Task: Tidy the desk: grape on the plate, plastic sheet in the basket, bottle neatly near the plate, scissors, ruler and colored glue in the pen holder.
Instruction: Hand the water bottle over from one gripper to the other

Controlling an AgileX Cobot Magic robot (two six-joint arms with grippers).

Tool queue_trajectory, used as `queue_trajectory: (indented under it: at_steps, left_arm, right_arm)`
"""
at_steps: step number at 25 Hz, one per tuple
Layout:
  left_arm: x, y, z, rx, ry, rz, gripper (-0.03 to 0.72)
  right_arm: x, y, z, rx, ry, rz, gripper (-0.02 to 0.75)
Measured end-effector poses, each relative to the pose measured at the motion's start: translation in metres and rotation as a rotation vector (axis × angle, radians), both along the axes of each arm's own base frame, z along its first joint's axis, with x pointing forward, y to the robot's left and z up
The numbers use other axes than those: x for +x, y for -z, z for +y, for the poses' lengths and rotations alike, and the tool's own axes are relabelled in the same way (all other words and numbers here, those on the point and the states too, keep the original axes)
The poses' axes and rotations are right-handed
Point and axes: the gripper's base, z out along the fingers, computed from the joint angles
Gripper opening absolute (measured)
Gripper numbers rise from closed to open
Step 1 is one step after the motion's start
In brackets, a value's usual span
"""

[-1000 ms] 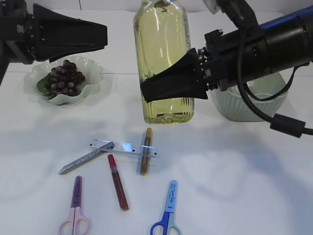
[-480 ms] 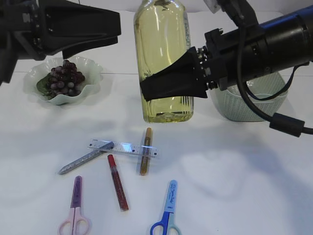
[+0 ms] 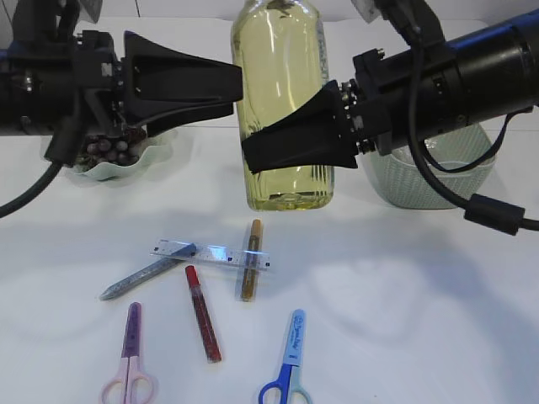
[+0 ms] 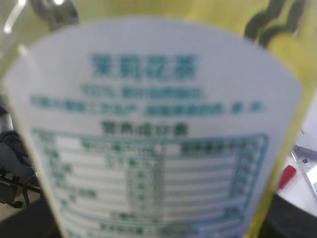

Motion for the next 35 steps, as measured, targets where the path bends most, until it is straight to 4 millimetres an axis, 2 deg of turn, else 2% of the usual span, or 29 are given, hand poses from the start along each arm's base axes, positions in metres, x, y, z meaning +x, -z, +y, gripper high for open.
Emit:
queue_trajectory:
  at_steps: [8, 20, 35]
  left_arm:
    - [0.001, -0.011, -0.017, -0.012, 0.05, -0.043, 0.604]
    - [0.016, -0.004, -0.038, -0.017, 0.102, -0.036, 0.595]
    - [0.021, -0.002, -0.039, -0.021, 0.108, -0.035, 0.568]
  right_arm:
    - [0.0, 0.0, 0.0, 0.0, 0.0, 0.0, 0.515]
    - [0.002, 0.001, -0.002, -0.002, 0.021, 0.016, 0.515]
    - [0.003, 0.001, -0.003, -0.005, 0.031, 0.019, 0.515]
